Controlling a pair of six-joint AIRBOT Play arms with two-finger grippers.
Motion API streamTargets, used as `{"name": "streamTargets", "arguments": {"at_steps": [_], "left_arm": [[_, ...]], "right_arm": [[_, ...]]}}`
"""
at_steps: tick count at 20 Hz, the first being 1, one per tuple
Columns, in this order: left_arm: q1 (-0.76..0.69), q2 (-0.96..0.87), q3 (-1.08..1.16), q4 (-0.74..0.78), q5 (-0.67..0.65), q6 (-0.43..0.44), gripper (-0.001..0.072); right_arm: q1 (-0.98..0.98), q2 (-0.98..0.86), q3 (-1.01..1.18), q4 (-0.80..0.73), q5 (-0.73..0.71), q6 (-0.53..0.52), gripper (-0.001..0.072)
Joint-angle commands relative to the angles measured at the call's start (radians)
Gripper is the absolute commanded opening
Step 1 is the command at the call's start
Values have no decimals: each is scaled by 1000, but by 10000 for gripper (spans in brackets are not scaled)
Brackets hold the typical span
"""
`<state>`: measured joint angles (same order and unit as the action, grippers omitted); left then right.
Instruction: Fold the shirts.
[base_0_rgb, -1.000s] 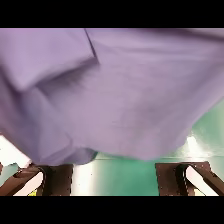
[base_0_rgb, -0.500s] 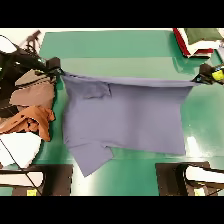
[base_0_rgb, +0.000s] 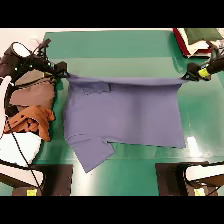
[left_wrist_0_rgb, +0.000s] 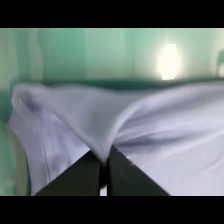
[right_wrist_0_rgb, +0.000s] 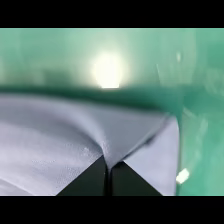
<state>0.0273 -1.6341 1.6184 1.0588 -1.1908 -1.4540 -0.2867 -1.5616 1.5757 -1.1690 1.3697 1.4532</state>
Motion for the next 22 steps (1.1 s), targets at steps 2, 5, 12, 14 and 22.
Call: {"name": "streamTargets", "arguments": {"at_steps": [2, 5, 12, 14, 22], "left_arm": [[-1, -7, -94, 37, -99, 23, 25], [-1, -7, -189, 38, -79, 22, 25], [2, 150, -253, 152, -129, -42, 499], [2, 315, -407, 246, -153, -72, 499], [2, 867, -1161, 39, -132, -143, 499]], "right_arm": [[41, 58, -188, -87, -71, -10, 18], [41, 84, -276, -80, -108, -10, 19], [-15, 223, -302, -81, -18, -7, 365], [-32, 314, -340, -80, 21, -8, 365], [-32, 528, -509, -35, -62, -14, 365]]}}
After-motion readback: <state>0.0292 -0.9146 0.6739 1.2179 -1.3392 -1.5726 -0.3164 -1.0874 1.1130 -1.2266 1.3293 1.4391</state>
